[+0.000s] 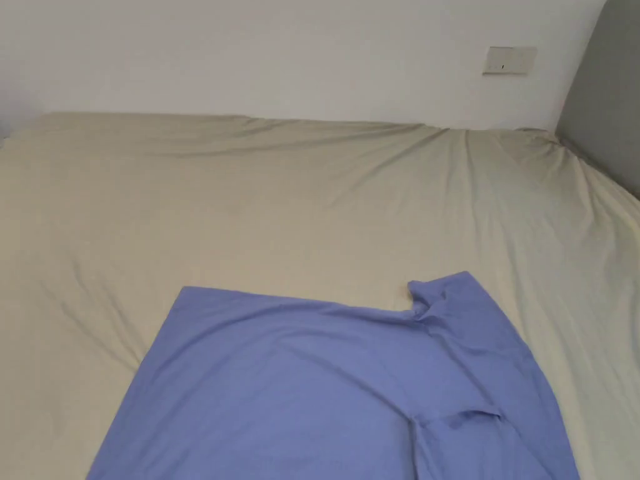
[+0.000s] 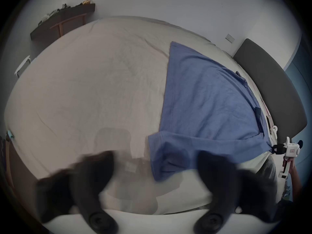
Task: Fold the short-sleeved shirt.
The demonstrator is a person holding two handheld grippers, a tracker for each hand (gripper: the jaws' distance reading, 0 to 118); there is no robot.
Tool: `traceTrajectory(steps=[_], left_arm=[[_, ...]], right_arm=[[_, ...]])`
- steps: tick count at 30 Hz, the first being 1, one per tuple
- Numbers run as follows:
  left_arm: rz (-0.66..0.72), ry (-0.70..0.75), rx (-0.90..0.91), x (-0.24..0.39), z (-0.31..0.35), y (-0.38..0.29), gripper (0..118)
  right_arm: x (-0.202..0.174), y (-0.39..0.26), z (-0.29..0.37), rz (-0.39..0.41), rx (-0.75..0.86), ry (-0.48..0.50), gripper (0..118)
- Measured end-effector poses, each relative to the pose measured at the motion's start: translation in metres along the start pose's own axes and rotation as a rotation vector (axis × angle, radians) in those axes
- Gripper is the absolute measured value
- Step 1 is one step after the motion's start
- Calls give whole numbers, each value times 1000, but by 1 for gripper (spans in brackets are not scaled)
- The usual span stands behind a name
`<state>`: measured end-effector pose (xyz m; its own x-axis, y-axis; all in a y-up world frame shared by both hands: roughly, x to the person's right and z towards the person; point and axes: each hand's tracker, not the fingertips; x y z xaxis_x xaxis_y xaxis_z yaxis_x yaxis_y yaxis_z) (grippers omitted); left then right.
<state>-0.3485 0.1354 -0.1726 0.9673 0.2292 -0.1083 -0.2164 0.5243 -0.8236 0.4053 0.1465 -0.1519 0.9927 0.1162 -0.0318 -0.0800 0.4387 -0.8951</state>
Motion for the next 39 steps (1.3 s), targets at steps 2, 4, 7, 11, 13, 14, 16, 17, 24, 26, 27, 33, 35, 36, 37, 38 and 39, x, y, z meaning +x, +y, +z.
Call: traceTrajectory(steps=[2, 4, 7, 11, 13, 14, 16, 17, 24, 26, 27, 33, 35, 36, 37, 38, 39], left_arm=[[-1, -18, 129, -2, 24, 3, 115], [27, -39, 178, -2, 39, 10, 115], [58, -59, 124, -4, 30, 20, 115], [38, -11, -52, -3, -8, 18, 114], [30, -16, -148, 1, -23, 13, 112], [20, -17, -194, 3, -30, 10, 106], [-74, 67, -174, 12, -32, 7, 99], [-116, 50, -165, 19, -32, 10, 97], [-119, 100, -54, 29, -15, 9, 2], [-173, 127, -78, 36, -16, 8, 2], [-188, 130, -71, 39, -16, 7, 2], [-120, 85, -46, 36, -6, 22, 2], [-108, 67, -40, 33, -4, 27, 2], [-104, 66, -37, 34, -5, 29, 2], [-97, 58, -39, 36, -5, 33, 2], [-92, 52, -30, 38, -4, 37, 2], [-80, 43, -17, 39, -4, 42, 2]], right_arm=[[6, -13, 24, -55, 202, -45, 91], [10, -21, 45, -155, 314, -24, 91], [14, -26, 55, -242, 308, 71, 91], [-4, -23, 45, -147, 249, 10, 91], [-12, -23, 38, -102, 213, 26, 91], [-17, -22, 33, -91, 205, 39, 91], [-25, -19, 22, -68, 179, 50, 91], [-28, -16, 15, -52, 164, 56, 91], [-40, 3, -29, -129, 95, 169, 13], [-46, 8, -29, -112, 98, 119, 10], [-45, 9, -27, -81, 83, 116, 9], [-19, 5, 3, -244, 133, 246, 8], [-12, 6, 8, -279, 141, 268, 9], [-11, 6, 8, -276, 143, 267, 9], [-13, 8, 6, -264, 142, 260, 8], [-14, 11, 4, -261, 144, 260, 8], [-14, 15, 2, -266, 147, 265, 8]])
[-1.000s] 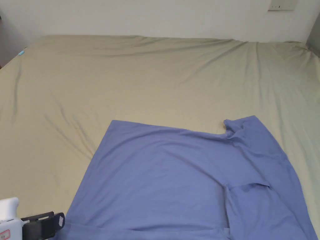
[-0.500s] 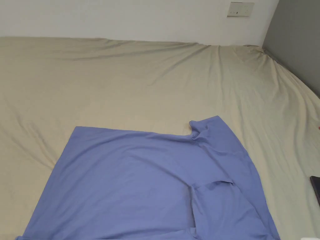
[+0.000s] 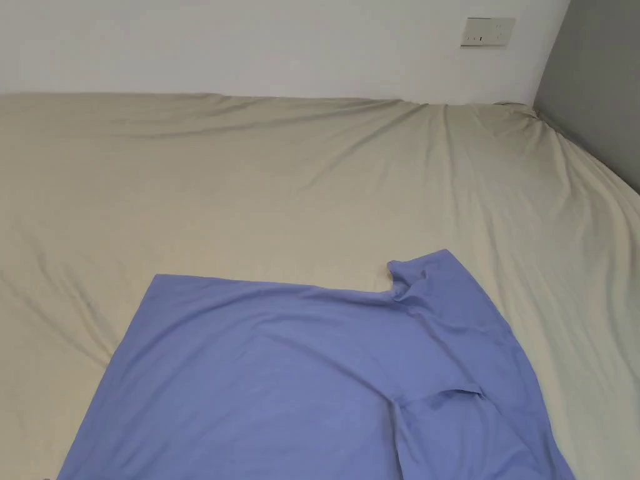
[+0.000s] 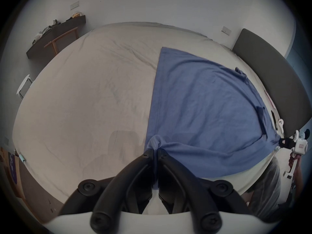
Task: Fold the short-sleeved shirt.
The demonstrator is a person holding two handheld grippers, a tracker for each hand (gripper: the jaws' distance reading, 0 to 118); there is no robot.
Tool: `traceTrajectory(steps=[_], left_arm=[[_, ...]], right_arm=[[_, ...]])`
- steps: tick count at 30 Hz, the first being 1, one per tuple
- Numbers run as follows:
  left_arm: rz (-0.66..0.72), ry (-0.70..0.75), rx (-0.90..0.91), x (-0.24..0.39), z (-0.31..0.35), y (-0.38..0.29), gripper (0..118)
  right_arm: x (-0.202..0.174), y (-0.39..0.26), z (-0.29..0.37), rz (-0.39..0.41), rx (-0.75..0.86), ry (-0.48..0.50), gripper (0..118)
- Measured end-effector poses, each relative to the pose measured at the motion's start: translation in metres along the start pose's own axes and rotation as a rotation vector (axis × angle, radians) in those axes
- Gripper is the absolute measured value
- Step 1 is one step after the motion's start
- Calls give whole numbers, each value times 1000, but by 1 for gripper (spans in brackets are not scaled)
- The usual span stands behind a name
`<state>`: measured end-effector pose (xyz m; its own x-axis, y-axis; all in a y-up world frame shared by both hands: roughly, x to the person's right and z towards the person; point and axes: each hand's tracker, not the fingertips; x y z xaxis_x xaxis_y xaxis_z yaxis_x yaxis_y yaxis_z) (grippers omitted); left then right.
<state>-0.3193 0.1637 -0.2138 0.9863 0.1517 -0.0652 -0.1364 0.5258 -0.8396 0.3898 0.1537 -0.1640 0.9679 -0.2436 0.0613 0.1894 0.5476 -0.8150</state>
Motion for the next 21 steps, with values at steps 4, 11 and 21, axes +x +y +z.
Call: traceTrajectory(steps=[4, 11, 21], left_arm=[[15, -35, 51, 8, 2, 38, 2], [6, -59, 124, 19, -23, 120, 2], [47, 45, -74, 9, -133, 136, 3]], right_arm=[[-1, 30, 0, -52, 52, 26, 8], [-4, 111, -23, -25, 110, 24, 8], [-17, 166, -142, 69, -58, -101, 8]])
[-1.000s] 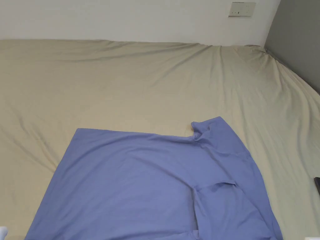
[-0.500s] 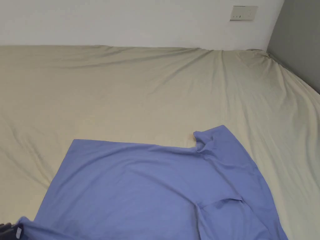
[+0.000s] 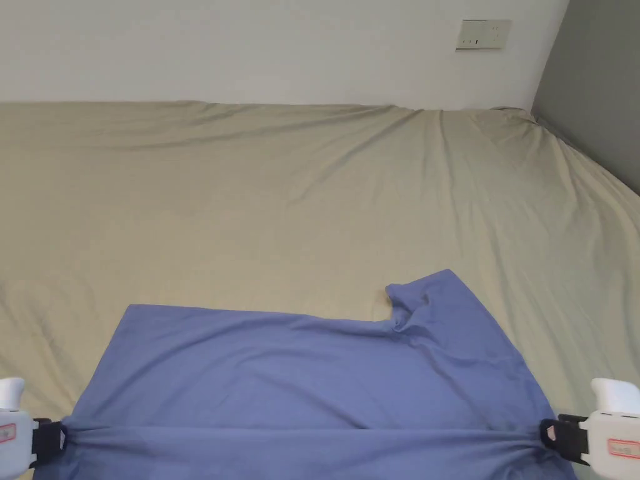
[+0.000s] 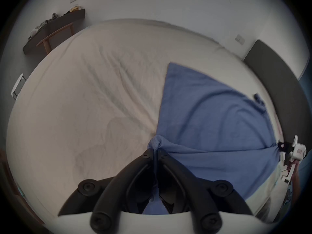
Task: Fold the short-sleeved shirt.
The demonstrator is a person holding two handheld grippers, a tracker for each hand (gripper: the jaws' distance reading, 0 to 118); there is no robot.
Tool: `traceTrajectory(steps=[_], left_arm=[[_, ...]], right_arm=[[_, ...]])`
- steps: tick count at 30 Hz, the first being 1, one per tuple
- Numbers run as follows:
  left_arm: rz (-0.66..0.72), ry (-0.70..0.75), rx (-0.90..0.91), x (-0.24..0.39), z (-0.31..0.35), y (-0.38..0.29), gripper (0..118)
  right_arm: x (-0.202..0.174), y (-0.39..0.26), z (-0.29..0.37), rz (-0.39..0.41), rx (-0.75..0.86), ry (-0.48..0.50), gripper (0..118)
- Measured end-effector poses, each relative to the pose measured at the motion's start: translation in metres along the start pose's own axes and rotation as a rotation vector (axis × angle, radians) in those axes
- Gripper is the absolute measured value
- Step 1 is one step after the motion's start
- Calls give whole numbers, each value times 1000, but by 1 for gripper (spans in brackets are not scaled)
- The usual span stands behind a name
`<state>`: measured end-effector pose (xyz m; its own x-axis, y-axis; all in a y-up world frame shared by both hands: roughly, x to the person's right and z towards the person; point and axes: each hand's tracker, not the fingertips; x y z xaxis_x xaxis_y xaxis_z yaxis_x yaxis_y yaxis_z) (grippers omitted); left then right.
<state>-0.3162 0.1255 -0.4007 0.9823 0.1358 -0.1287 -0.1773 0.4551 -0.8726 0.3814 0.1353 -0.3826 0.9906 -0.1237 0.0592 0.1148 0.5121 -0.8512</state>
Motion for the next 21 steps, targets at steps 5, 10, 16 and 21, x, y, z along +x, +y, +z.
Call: traceTrajectory(steps=[5, 10, 16, 21], left_arm=[[-46, 25, 53, 8, 5, -5, 68], [-51, 11, 109, 5, 44, -5, 103], [3, -65, 176, 1, 93, -42, 108], [-74, 42, 40, 0, 46, -71, 111]], right_arm=[[-7, -15, -5, 0, 48, -35, 12], [-6, -21, 29, 44, 88, -102, 81], [-3, -67, 117, 8, 330, -59, 97], [-7, -119, 153, 19, 312, -89, 97]])
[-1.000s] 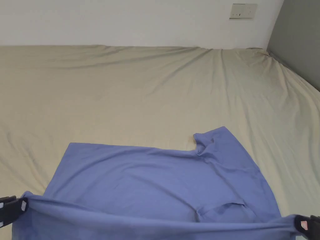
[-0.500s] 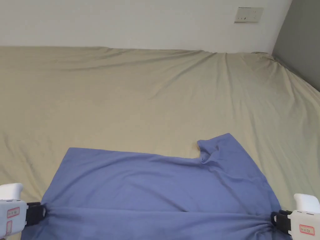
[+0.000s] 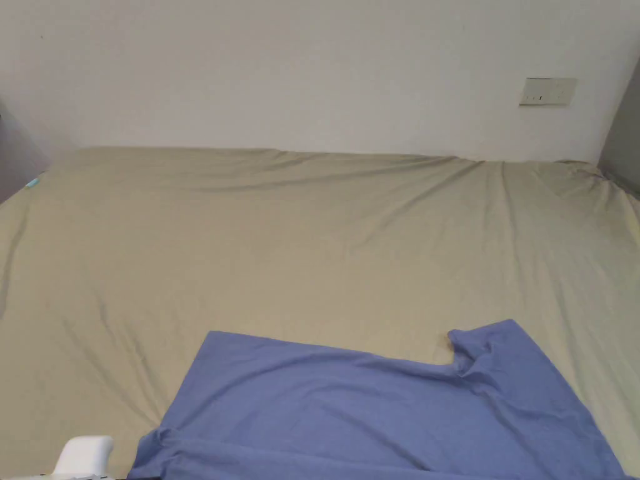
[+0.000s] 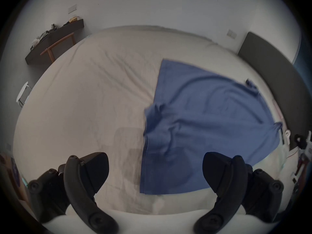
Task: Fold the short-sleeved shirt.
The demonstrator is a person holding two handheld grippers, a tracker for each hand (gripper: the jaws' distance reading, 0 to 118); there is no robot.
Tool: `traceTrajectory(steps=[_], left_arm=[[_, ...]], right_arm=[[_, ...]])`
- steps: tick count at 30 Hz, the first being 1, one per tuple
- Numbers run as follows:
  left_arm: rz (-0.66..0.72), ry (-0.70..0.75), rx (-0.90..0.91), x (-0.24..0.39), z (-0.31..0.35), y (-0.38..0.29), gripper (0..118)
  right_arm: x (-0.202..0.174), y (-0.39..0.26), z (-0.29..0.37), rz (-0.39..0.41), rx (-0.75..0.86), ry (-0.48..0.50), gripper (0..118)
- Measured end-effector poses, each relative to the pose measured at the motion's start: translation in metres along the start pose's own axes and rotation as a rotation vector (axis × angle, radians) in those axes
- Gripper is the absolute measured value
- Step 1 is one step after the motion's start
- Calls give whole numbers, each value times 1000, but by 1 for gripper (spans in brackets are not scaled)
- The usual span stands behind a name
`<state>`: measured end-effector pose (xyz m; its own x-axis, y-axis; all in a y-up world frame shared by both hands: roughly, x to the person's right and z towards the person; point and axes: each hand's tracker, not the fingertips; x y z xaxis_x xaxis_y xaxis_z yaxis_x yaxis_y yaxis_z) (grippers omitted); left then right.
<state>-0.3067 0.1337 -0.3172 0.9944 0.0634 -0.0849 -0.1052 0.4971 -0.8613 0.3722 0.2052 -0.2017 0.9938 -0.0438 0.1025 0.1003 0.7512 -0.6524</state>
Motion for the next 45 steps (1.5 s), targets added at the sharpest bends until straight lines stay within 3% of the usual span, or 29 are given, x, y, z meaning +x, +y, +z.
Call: traceTrajectory(steps=[4, 5, 6, 7, 8, 10, 11, 12, 17, 21, 22, 23, 24, 25, 26, 27, 28, 30, 35, 36, 38, 42, 43, 45], left_arm=[[72, -105, -110, 10, -37, -12, 104], [12, -4, -41, 16, -33, -15, 103], [-42, 1, -34, 20, -32, -15, 99], [-62, -2, -69, 22, -30, -10, 88], [-57, -58, -57, 21, -21, -6, 66], [-68, -37, -44, 20, -10, -1, 2], [-113, 50, 13, 18, -6, 0, 3], [-93, -70, 25, 21, -2, -1, 3], [-43, -52, -37, 25, -22, -5, 3], [-32, -52, -35, 23, -21, -4, 3], [-21, -68, -35, 20, -22, -4, 3], [-3, -85, -35, 17, -24, -5, 3], [31, -104, -34, 13, -22, -6, 3], [70, -115, -34, 11, -23, -7, 3], [86, -121, -33, 10, -24, -8, 3], [80, -120, -32, 9, -24, -8, 3], [82, -120, -31, 10, -22, -7, 3], [53, -107, -38, 14, -16, -5, 2], [-27, -112, -46, 8, 3, -6, 1], [-29, -118, -48, 6, 11, -4, 1], [10, -166, -41, -2, 22, -4, 1], [20, -195, -22, -3, 42, -6, 1], [-14, -192, -21, 1, 48, -9, 1], [-89, -188, -35, 11, 63, -18, 1]], right_arm=[[-2, -32, 18, 42, -61, -18, 97], [-4, -36, 19, 45, -76, -30, 97], [-4, -39, 19, 50, -95, -40, 97], [-4, -40, 17, 70, -120, -49, 97], [-3, -39, 12, 110, -131, -72, 97], [-8, -34, 1, 214, -115, -106, 97], [-12, -29, -6, 250, -102, -116, 97], [-16, -25, -15, 264, -95, -116, 97], [-37, -5, -86, 215, -134, -13, 97], [-54, -12, -154, 265, -315, -1, 97], [-52, -16, -162, 246, -317, 9, 98], [-47, -14, -155, 174, -233, 40, 102], [-43, -8, -151, 175, -304, 49, 101], [-42, -8, -143, 184, -285, 53, 94], [-42, -8, -136, 199, -282, 97, 74], [-44, -8, -128, 235, -258, 102, 47], [-48, -8, -120, 275, -223, 84, 12], [-47, -9, -116, 231, -271, 90, 7], [-20, -6, -105, -11, -267, 188, 7], [-17, -3, -99, -12, -267, 199, 7], [-19, 2, -86, 45, -264, 208, 7], [-43, 5, -59, 382, -254, 153, 7], [-47, 3, -53, 433, -260, 156, 7], [-46, -1, -44, 412, -268, 176, 7]])
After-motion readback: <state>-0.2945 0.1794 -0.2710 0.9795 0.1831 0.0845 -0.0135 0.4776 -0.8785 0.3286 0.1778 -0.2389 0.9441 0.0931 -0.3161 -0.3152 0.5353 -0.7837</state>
